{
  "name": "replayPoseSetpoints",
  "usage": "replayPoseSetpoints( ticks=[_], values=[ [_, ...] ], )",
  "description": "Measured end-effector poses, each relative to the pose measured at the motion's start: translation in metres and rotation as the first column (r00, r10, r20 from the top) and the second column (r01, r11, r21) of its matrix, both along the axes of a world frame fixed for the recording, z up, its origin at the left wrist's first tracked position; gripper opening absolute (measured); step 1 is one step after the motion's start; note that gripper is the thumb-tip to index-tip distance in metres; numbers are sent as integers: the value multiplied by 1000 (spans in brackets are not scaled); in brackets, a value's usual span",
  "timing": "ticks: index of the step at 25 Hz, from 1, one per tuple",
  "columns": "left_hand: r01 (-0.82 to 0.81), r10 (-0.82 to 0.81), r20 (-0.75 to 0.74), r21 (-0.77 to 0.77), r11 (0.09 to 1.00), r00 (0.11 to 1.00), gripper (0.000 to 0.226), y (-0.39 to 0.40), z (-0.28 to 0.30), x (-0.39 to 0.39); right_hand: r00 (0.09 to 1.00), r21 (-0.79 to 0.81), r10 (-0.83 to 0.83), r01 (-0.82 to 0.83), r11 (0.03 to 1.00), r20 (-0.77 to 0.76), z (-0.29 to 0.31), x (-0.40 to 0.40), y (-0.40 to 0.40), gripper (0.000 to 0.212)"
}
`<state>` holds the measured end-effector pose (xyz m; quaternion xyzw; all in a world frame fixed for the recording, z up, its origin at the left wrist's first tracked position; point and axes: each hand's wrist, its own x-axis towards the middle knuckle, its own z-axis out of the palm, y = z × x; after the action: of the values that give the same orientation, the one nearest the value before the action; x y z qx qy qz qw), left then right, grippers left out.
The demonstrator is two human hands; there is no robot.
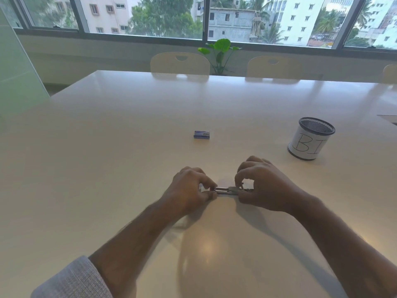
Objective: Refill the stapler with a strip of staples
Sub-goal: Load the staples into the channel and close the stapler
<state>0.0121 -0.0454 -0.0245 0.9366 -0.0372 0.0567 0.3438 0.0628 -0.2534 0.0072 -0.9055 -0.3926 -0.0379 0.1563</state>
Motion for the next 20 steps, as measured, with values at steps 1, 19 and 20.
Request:
replayPoseSetpoints(
  ticks=[1,19,20],
  values=[
    [1,-1,0,4,1000,1000,17,0,0,0,1000,-29,12,-12,999,-7,1,1,0,16],
    [36,-36,7,-7,999,999,15,3,-2,2,989,28,85,-82,996,-121,-7,14,-1,10],
    [38,-38,7,-7,999,999,15,3,-2,2,987,46,85,-79,996,-137,-7,14,-1,9]
  ],
)
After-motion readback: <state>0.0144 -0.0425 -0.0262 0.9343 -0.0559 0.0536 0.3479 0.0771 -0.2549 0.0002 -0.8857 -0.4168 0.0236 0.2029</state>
